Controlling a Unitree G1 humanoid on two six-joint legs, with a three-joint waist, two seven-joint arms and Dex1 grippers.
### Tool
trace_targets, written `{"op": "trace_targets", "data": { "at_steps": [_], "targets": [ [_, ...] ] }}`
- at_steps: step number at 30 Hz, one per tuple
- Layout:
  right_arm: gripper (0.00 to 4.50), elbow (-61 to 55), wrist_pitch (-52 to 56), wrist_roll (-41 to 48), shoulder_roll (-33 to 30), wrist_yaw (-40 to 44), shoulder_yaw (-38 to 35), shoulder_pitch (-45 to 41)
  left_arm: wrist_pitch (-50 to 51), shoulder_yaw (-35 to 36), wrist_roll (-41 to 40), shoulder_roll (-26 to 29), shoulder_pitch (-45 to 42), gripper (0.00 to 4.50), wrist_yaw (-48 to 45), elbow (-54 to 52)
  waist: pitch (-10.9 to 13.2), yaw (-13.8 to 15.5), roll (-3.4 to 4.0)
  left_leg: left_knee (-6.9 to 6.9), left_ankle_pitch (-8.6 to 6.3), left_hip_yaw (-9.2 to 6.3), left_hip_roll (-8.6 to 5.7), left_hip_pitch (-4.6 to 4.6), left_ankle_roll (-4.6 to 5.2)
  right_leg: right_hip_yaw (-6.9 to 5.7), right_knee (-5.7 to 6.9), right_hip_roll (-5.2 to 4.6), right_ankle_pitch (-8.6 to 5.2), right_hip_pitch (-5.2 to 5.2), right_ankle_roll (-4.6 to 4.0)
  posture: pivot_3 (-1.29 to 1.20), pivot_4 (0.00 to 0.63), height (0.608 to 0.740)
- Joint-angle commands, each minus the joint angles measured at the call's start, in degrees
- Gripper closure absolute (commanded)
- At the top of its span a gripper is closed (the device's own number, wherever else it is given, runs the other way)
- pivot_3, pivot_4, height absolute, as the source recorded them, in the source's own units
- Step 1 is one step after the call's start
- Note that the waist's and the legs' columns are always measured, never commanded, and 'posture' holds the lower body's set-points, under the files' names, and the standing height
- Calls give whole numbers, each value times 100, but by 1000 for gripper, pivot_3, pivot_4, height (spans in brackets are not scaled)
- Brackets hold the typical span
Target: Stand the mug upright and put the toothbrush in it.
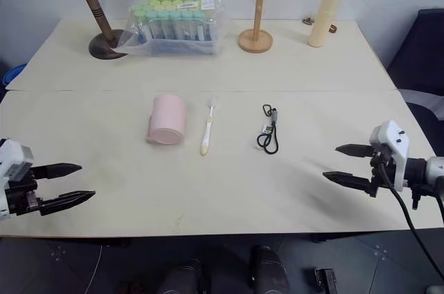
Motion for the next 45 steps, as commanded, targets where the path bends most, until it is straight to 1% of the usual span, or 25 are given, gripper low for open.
{"op": "trace_targets", "data": {
  "at_steps": [1,4,6,8,10,12,14,16,18,22,24,26,28,30,33,34,36,38,40,42,45],
  "targets": [
    [0,-417,281,296,129,-252,-338,22,325,54,-418,-31,-165,36,82,-349,0,-1,0,0,0,0,0,0,0,1,2,-1,0,0,0,0,150,740],
    [0,-851,618,512,301,-646,-387,-67,660,12,-798,-37,-453,36,221,-595,0,8,0,3,0,-2,0,-1,0,1,5,-2,0,0,0,0,150,740],
    [0,-1294,972,705,521,-1183,-299,-382,979,-136,-1228,19,-914,36,401,-897,0,2,0,5,0,-2,0,0,-1,3,8,-1,0,0,0,0,150,740],
    [0,-1557,1443,823,829,-1883,-150,-839,1325,-363,-1695,-49,-1559,36,786,-1087,0,-2,0,14,1,-9,1,1,-2,7,16,-2,1,0,1,0,150,740],
    [0,-1618,1960,669,1284,-2775,156,-1404,1683,-779,-2151,-145,-2206,36,1147,-1281,-1,-8,1,16,3,-44,-3,2,-6,12,22,-5,2,-1,4,0,150,740],
    [0,-1511,2437,330,1857,-3763,525,-2001,1870,-1344,-2374,-232,-2841,36,1400,-1520,-3,-17,-1,16,3,-46,-8,4,-8,11,23,-4,2,1,4,0,150,740],
    [0,-1178,2852,-23,2455,-4697,702,-2509,2019,-1916,-2389,-348,-3452,36,1624,-1590,-3,-23,-1,15,5,-47,-16,2,-11,9,23,-1,2,0,4,0,150,740],
    [0,-754,2998,-417,2909,-5337,861,-2834,2100,-2445,-2284,-497,-3981,36,1758,-1548,-3,-14,-1,14,8,-45,-26,-3,-17,6,23,5,2,-4,4,0,150,740],
    [0,-343,2987,-678,3265,-5673,1025,-3066,2160,-2885,-2140,-636,-4395,36,1835,-1434,-3,-6,-1,14,9,-31,-30,-8,-19,-4,23,8,1,-3,1,0,150,740],
    [0,491,2785,-1014,3821,-5865,1295,-3411,1929,-3525,-1608,-805,-4818,36,1800,-1152,-3,-63,-1,5,10,-11,-30,-9,-21,-6,16,17,0,-4,1,0,150,740],
    [0,883,2644,-1213,3999,-6056,1270,-3539,1857,-3663,-1429,-866,-4931,36,1797,-1026,-3,-106,-1,4,13,-12,-26,-8,-26,-7,16,22,0,-4,1,0,150,740],
    [0,1224,2420,-1267,4205,-5978,1316,-3664,1782,-3670,-1364,-912,-4980,36,1746,-944,-3,-163,-1,4,14,-14,-24,-8,-28,-8,16,21,0,-5,1,0,150,740],
    [366,1468,2172,-1336,4370,-5855,1421,-3742,1760,-3651,-1331,-925,-4979,0,1708,-896,-3,-181,-1,4,14,-13,-23,-8,-28,-7,16,21,0,-4,1,0,150,740],
    [919,1631,2014,-1418,4500,-5813,1492,-3762,1708,-3675,-1226,-887,-4937,0,1671,-876,-3,-193,0,3,15,-14,-19,-6,-29,-7,16,24,0,-4,0,0,150,740],
    [2039,1676,1893,-1545,4596,-5738,1573,-3706,1649,-3647,-1137,-887,-4909,0,1620,-845,-3,-201,0,2,15,-15,-17,-5,-31,-7,16,24,-1,-4,-1,0,150,740],
    [2339,1644,1871,-1576,4606,-5726,1578,-3667,1638,-3627,-1122,-893,-4906,0,1612,-847,-3,-201,0,2,15,-16,-16,-5,-31,-7,16,24,-1,-4,-1,0,150,740],
    [3119,1574,1900,-1582,4635,-5733,1510,-3594,1625,-3597,-1101,-910,-4899,0,1614,-845,-3,-200,0,2,15,-17,-15,-5,-31,-7,16,23,-1,-4,-1,0,150,740],
    [3861,1513,1879,-1638,4581,-5744,1472,-3530,1608,-3600,-1082,-926,-4896,0,1614,-842,-3,-199,0,3,15,-18,-16,-5,-31,-6,16,22,-1,-4,-1,0,150,740],
    [4459,1437,1867,-1697,4448,-5774,1380,-3466,1590,-3614,-1083,-969,-4901,0,1620,-845,-3,-179,0,3,15,-18,-16,-6,-31,-6,17,21,-1,-4,-1,0,150,740],
    [4482,1339,1805,-1790,4097,-5769,1182,-3380,1543,-3640,-1092,-1084,-4938,0,1640,-836,-3,-146,0,4,15,-22,-18,-7,-31,-6,17,19,-1,-3,-1,0,150,740],
    [4482,1473,1604,-1902,3326,-5789,705,-3263,1428,-3661,-1087,-1314,-5025,0,1652,-823,-2,-40,0,12,17,-37,-20,-21,-27,-7,17,5,0,-1,0,0,150,740]
  ]
}}
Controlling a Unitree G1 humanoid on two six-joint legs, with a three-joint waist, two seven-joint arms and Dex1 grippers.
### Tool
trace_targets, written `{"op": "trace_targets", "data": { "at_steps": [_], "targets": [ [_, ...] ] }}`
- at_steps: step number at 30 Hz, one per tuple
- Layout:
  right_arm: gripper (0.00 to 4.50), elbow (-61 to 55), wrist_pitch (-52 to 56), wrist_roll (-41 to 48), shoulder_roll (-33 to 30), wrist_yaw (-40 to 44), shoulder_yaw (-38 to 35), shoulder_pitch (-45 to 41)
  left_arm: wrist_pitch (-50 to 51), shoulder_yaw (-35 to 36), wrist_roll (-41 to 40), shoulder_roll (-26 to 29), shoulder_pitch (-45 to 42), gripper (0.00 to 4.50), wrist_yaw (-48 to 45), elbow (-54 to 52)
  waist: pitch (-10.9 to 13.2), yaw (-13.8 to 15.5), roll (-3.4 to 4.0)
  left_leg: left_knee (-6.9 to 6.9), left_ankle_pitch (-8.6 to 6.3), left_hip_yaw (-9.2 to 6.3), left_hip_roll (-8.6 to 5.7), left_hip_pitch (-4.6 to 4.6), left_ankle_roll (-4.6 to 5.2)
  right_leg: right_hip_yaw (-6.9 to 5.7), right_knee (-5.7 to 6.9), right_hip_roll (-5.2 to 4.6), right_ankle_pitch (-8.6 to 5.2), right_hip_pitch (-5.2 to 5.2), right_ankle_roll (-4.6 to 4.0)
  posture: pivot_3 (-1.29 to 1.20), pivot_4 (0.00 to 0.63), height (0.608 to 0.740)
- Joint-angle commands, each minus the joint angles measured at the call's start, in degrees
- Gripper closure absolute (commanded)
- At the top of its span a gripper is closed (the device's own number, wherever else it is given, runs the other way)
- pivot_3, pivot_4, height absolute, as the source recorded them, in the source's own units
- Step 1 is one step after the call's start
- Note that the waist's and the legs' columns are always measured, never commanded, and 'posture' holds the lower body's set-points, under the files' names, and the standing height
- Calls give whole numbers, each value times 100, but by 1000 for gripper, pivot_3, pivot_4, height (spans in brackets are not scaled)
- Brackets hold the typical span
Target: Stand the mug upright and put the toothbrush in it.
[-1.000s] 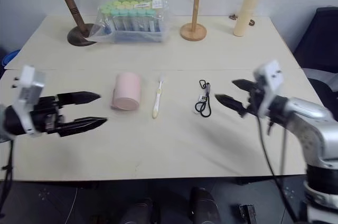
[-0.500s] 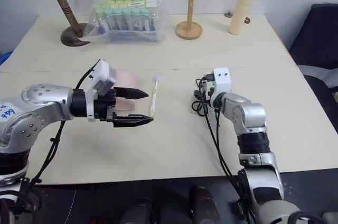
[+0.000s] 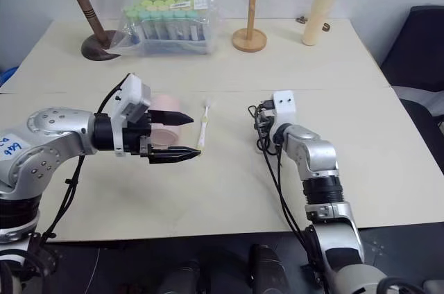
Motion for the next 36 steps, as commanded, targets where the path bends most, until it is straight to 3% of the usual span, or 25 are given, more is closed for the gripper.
{"op": "trace_targets", "data": {
  "at_steps": [1,4,8,14,18,22,24,28,33,36],
  "targets": [
    [4482,127,-231,-182,-826,-59,-739,139,-236,90,34,-163,-132,0,-26,-9,0,88,0,3,1,-2,-2,-5,2,0,-2,-3,1,0,1,0,150,740],
    [4482,667,-364,-132,-1437,-33,-1280,267,-369,-24,175,-329,-214,0,-30,102,0,82,0,2,1,1,-13,-9,5,1,-10,-2,4,0,6,0,150,740],
    [4482,763,-302,-29,-1556,88,-1547,453,-502,-133,369,-440,-265,0,-75,234,0,-26,0,-13,3,23,6,10,2,3,-11,19,3,0,6,0,150,740],
    [2476,474,-438,-111,-1703,45,-1739,692,-576,-74,471,-496,-284,0,-85,313,0,-73,1,-32,7,35,8,23,-6,12,-9,19,3,-2,4,0,150,740],
    [1075,-135,-492,-48,-2103,526,-1654,804,-516,118,393,-489,-247,0,8,207,5,-6,8,-26,7,28,6,16,-5,11,-10,7,3,-3,5,0,150,740],
    [1075,-1509,-241,731,-2438,1848,-1409,902,-154,600,305,-384,-231,0,391,283,6,33,10,-17,7,26,6,14,-5,12,-11,13,4,-3,7,0,150,740],
    [1075,-2659,-223,1504,-2789,3115,-1173,1166,388,1022,398,-274,-312,0,973,589,7,35,11,-17,7,16,10,15,-5,10,-12,20,4,-3,7,0,150,740],
    [1075,-3947,346,3061,-3219,4330,-1190,1182,1719,1666,802,-112,-526,0,2178,1416,8,74,10,-17,6,-25,10,19,-6,7,-12,24,4,0,7,0,150,740],
    [1075,-4346,614,3739,-3409,4528,-1019,776,2907,1848,1081,-49,-567,0,2745,1828,16,178,-11,-3,4,-48,-6,7,0,-2,-10,9,5,5,9,0,150,740],
    [1075,-4268,708,3922,-3250,4347,-876,416,2840,1795,1182,-385,-646,0,2832,2243,14,256,-18,1,3,-52,-10,0,1,-4,-11,6,5,5,9,0,150,740]
  ]
}}
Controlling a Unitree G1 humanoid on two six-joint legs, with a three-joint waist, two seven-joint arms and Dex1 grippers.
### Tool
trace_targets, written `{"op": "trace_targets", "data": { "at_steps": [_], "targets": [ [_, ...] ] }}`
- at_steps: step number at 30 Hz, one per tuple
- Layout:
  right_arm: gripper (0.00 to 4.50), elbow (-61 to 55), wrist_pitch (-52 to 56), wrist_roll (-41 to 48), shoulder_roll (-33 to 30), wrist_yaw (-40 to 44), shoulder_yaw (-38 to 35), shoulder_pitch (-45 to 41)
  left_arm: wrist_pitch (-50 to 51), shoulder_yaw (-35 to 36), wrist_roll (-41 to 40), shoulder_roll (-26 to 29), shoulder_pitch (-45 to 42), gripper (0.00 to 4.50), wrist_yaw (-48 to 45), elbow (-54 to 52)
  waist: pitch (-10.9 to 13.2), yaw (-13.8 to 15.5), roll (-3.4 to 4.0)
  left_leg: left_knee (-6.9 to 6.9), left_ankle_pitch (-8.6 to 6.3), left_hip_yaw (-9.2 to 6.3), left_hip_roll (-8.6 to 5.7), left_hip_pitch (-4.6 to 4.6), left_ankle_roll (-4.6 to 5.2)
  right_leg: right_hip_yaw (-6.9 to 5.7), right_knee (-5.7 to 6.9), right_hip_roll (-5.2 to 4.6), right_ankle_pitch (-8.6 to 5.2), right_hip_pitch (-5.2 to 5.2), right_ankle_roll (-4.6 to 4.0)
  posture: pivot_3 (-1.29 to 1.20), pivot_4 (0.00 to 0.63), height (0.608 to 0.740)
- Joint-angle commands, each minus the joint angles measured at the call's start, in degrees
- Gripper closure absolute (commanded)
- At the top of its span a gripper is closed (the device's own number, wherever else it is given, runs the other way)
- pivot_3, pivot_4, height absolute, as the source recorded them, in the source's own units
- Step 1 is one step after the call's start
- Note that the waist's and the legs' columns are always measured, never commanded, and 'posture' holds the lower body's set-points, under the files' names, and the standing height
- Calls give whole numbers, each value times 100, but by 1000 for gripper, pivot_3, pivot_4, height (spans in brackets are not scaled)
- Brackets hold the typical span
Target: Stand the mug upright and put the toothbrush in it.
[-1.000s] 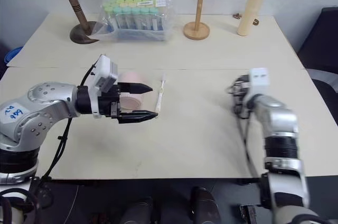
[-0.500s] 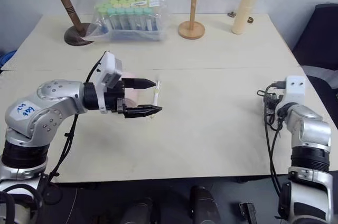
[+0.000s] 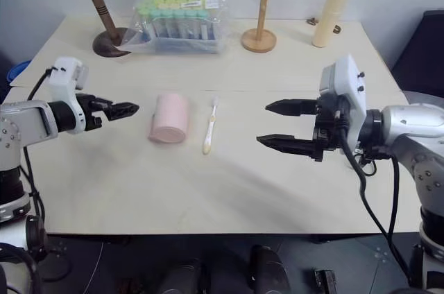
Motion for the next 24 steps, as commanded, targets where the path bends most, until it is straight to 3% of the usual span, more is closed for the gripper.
{"op": "trace_targets", "data": {
  "at_steps": [1,6,14,24],
  "targets": [
    [1075,-27,89,296,115,-199,118,-372,-90,-1,143,-342,-211,0,91,419,0,22,-1,4,0,-4,-1,-4,0,-3,0,-2,0,0,0,0,150,740],
    [1075,-26,45,240,189,-373,335,-469,-373,-58,616,-771,-634,0,415,1636,-2,-12,-13,9,1,29,-4,-15,-1,-21,0,3,1,0,1,0,150,740],
    [1075,-102,208,547,186,-665,309,-687,-920,-495,923,-1065,-1072,0,121,2863,-2,-12,-13,5,2,47,-1,-6,-4,-23,5,2,0,-3,1,0,150,740],
    [1049,-192,248,869,201,-995,237,-693,-856,-735,942,-1055,-1160,3079,-308,3023,-2,-15,-13,7,2,45,-4,-6,-3,-24,7,-3,0,-1,1,0,150,740]
  ]
}}
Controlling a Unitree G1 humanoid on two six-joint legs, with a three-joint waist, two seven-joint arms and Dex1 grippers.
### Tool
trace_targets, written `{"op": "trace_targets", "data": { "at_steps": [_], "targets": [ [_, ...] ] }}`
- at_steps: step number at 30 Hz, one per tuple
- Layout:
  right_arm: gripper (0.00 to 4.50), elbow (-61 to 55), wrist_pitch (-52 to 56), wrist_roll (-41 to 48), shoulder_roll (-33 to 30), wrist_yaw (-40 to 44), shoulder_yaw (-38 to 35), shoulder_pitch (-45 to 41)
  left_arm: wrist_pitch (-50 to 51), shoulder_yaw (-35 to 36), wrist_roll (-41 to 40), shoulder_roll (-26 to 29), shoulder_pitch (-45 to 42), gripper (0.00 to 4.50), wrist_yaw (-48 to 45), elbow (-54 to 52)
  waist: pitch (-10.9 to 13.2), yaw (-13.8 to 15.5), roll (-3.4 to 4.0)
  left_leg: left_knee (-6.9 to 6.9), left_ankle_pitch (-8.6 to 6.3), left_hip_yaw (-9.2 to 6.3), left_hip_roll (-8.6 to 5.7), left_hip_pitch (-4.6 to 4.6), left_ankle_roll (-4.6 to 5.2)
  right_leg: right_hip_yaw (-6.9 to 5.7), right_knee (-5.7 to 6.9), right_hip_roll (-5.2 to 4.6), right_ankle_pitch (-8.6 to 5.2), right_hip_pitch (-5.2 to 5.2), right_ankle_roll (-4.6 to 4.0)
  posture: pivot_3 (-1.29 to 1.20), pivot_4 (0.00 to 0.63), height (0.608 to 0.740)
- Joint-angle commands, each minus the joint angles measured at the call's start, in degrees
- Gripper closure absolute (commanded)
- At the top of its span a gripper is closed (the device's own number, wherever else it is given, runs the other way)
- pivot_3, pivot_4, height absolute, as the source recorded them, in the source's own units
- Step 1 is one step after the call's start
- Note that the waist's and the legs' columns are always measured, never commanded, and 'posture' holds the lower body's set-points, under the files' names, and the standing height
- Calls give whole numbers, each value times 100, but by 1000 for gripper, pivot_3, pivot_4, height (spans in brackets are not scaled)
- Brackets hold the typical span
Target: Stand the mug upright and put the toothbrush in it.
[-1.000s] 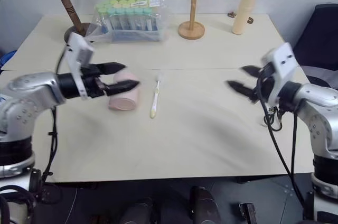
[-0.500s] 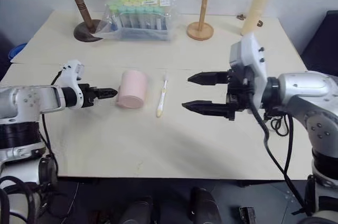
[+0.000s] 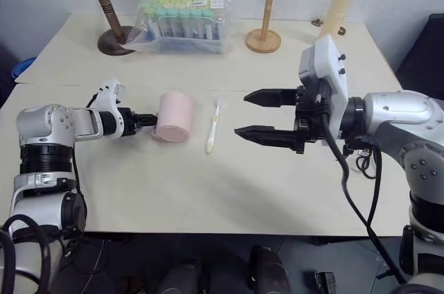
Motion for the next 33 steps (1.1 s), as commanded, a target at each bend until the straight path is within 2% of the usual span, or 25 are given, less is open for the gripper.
{"op": "trace_targets", "data": {
  "at_steps": [1,4,5,10,15,19,23,28,30,33],
  "targets": [
    [1049,-127,-27,202,18,-101,-186,-83,101,-138,56,61,-10,3390,-176,-32,0,-2,0,0,0,0,0,0,0,0,0,0,0,0,0,0,150,740],
    [1049,-113,-69,205,-14,-110,-179,-59,176,-116,30,63,-3,4329,-227,-86,0,-3,0,0,0,0,1,0,0,0,0,1,0,-1,0,0,150,740],
    [1049,-108,-79,209,-22,-113,-182,-51,225,-68,6,44,5,4487,-223,-125,0,-3,0,0,0,1,1,0,0,0,0,1,0,-1,0,0,150,740],
    [1049,-84,-88,207,-46,-134,-203,-18,88,182,-45,-50,198,4487,-86,-766,0,-8,0,-1,0,2,3,0,0,1,0,1,0,-1,0,0,150,740],
    [1049,-95,-55,219,-64,-185,-254,63,-1803,693,106,-527,696,4487,399,-2137,1,3,-2,4,0,-4,9,-9,0,-1,-2,-2,0,-3,0,0,150,740],
    [1049,-67,-2,324,7,-310,-289,154,-4088,384,666,-1105,1419,4487,560,-3025,1,15,-2,4,0,-6,11,-10,0,-2,-3,-13,0,-3,0,0,150,740],
    [1049,-81,-160,201,71,-288,-204,428,-5730,59,1524,-1495,1925,4487,1193,-2522,1,14,-3,3,0,1,5,-4,0,-1,-3,-10,2,-1,2,0,150,740],
    [1049,-24,-288,170,58,-163,-284,568,-7425,-179,2398,-1571,2432,4487,1792,-1684,1,9,-3,1,-1,5,6,-2,2,-1,-3,-7,2,-2,3,0,150,740],
    [1049,9,-307,191,52,-154,-312,581,-7818,-199,2540,-1560,2527,4487,1897,-1388,1,11,-3,0,-1,5,8,-2,2,-1,-4,-6,2,-2,3,0,150,740],
    [1049,-19,-354,146,1,-86,-321,682,-7787,-239,2466,-1598,2682,4487,1745,-1208,1,20,-3,1,-1,4,9,-2,3,-2,-3,-8,2,-2,3,0,150,740]
  ]
}}
